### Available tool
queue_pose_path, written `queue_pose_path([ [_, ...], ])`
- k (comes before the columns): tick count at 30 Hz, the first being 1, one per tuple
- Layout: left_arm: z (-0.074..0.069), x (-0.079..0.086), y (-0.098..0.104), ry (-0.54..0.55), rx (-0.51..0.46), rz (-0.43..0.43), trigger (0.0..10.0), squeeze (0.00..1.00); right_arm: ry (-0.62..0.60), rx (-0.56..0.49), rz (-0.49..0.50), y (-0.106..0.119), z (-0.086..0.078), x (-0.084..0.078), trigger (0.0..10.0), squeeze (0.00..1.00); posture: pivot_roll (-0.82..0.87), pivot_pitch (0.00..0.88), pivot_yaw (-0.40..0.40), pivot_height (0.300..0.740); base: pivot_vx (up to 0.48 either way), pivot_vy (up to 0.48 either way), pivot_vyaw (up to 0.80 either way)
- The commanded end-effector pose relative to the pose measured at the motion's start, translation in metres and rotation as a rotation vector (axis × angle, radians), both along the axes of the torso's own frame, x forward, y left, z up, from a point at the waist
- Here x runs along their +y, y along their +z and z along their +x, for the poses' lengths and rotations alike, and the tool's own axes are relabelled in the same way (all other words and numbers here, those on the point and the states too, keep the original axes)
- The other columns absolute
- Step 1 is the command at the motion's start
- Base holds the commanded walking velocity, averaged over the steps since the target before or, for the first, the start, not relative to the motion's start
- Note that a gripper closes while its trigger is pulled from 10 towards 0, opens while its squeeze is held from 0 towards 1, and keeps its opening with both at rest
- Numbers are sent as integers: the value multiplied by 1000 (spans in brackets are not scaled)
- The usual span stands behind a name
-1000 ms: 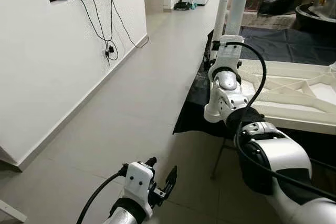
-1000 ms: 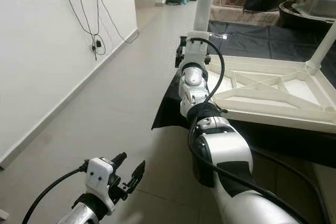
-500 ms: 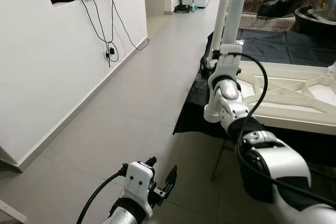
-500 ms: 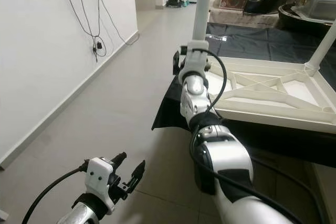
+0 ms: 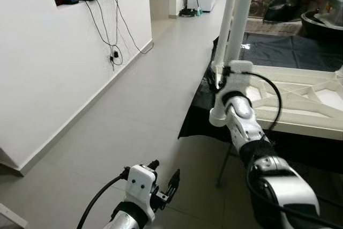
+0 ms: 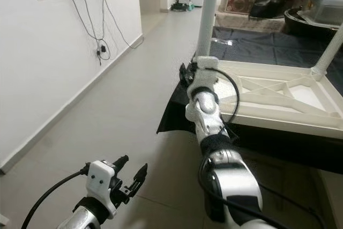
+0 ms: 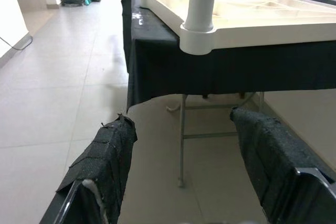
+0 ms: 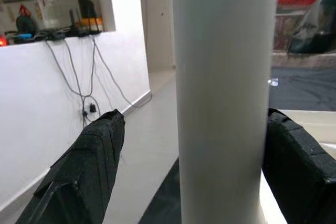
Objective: Building children table
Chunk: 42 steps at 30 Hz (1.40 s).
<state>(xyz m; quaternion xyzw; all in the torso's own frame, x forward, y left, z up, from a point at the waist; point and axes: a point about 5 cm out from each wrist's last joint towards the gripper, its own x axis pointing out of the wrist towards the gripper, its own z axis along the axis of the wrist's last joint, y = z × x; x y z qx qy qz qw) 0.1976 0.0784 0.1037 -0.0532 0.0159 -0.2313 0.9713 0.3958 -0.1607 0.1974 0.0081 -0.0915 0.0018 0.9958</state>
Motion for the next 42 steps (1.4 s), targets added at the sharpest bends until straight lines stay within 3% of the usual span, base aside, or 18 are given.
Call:
queue_pose_path([
  [1,0,2,-4,-1,20,14,10000,0,28,10,-8,-5,-5,-1,10000,0,8,0,-17,740,0,0,0],
  [15,1,4,-4,-2,18,20,10000,0,7,69,-54,-32,-36,-18,10000,0,2,0,-12,740,0,0,0],
  [16,2,5,-4,4,18,23,10000,0,11,141,-81,-56,-65,-28,10000,0,-5,0,-6,740,0,0,0],
  [18,2,5,-4,4,18,23,10000,0,11,141,-81,-56,-65,-28,10000,0,-5,0,-6,740,0,0,0],
  [19,2,6,-4,8,18,24,10000,0,22,166,-83,-64,-76,-30,10000,0,-5,0,-6,740,0,0,0],
  [20,2,6,-4,8,18,24,10000,0,22,166,-83,-64,-76,-30,10000,0,-5,0,-6,740,0,0,0],
  [22,3,9,-4,30,17,12,10000,0,99,197,-96,-79,-96,-23,10000,0,-13,0,-1,740,0,0,0],
  [31,4,14,-5,73,36,-20,10000,0,221,231,-112,-89,-106,0,10000,0,-5,0,-1,740,0,95,0],
  [42,4,15,-7,87,54,-36,10000,0,263,245,-127,-85,-114,6,10000,0,-6,0,-1,740,0,469,0],
])
